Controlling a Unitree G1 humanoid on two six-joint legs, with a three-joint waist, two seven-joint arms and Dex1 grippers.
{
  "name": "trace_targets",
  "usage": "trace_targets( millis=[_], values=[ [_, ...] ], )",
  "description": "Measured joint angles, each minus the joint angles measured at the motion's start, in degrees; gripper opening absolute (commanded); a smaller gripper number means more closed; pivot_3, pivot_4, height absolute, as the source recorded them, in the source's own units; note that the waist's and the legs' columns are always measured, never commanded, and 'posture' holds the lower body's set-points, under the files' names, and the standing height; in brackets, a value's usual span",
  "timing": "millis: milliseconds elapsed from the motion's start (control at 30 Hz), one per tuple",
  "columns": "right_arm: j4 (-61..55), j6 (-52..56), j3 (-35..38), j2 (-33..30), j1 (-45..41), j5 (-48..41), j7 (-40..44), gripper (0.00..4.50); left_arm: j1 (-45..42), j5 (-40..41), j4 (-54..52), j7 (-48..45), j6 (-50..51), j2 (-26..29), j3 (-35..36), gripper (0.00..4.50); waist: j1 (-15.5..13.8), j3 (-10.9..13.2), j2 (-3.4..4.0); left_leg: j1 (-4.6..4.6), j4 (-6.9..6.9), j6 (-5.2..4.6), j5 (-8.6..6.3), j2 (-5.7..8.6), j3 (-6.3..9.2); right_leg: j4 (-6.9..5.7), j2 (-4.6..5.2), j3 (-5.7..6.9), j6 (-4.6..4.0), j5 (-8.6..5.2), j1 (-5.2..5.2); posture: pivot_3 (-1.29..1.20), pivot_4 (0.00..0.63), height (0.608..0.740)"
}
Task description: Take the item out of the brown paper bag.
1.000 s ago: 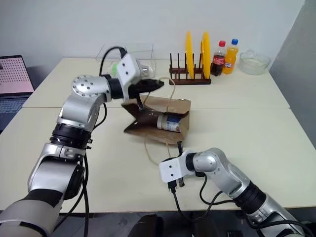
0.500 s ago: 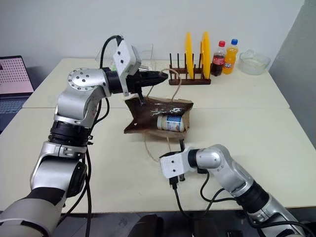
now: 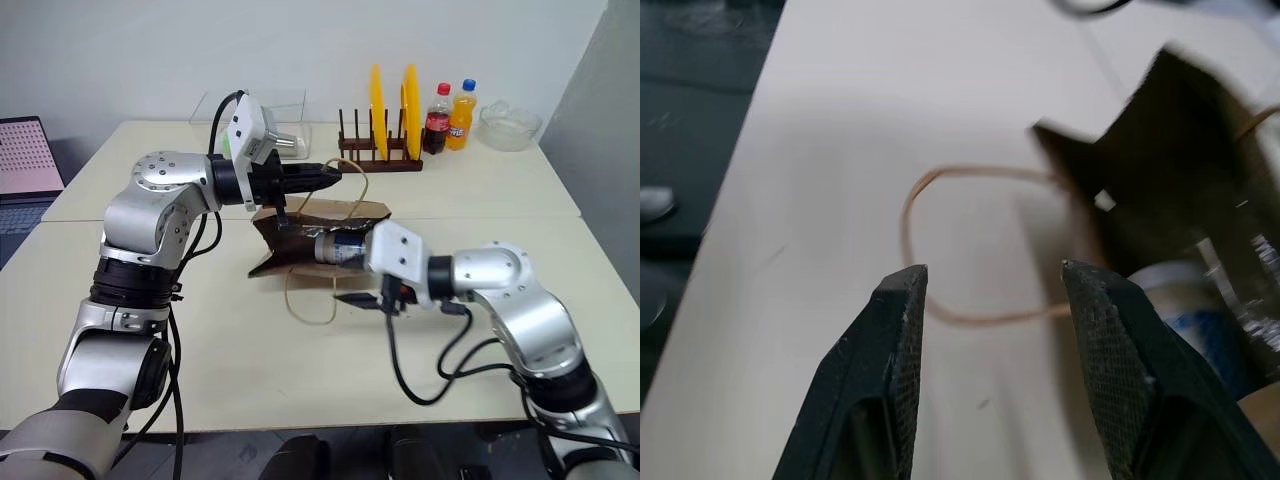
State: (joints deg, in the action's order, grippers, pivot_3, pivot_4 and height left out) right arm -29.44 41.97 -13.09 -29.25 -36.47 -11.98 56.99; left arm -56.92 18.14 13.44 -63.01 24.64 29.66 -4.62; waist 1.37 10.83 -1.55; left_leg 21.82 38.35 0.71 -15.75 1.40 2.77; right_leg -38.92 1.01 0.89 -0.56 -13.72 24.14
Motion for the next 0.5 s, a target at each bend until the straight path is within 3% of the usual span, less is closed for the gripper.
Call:
trace_targets(
  millis=[200,400,500],
  values=[
    [9.06,4.12,-9.36,6.36,-7.90,6.78,-10.22,2.21,-1.15,1.14,0.28,0.09,1.31,-0.22,0.57,0.00,0.14,0.00,0.00,0.13,0.03,0.02,0.01,0.05,-0.02,0.04,0.05,-0.03,-0.06,0.03,0.08,0.00,0.150,0.740],
    [19.04,0.55,-15.41,7.90,-13.01,14.25,-14.78,2.21,-1.68,2.06,0.41,0.44,1.60,-0.16,1.71,0.00,0.14,0.00,0.00,0.13,0.02,0.01,0.00,0.07,-0.03,0.06,0.06,-0.03,-0.06,0.03,0.08,0.00,0.150,0.740],
    [25.23,-3.93,-19.84,7.82,-15.07,18.50,-14.84,2.81,-1.68,2.10,0.42,0.48,1.60,-0.33,1.75,0.00,0.20,0.00,0.00,0.13,0.01,0.01,0.00,0.06,-0.04,0.05,0.05,-0.03,-0.06,0.03,0.10,0.00,0.150,0.740]
  ],
)
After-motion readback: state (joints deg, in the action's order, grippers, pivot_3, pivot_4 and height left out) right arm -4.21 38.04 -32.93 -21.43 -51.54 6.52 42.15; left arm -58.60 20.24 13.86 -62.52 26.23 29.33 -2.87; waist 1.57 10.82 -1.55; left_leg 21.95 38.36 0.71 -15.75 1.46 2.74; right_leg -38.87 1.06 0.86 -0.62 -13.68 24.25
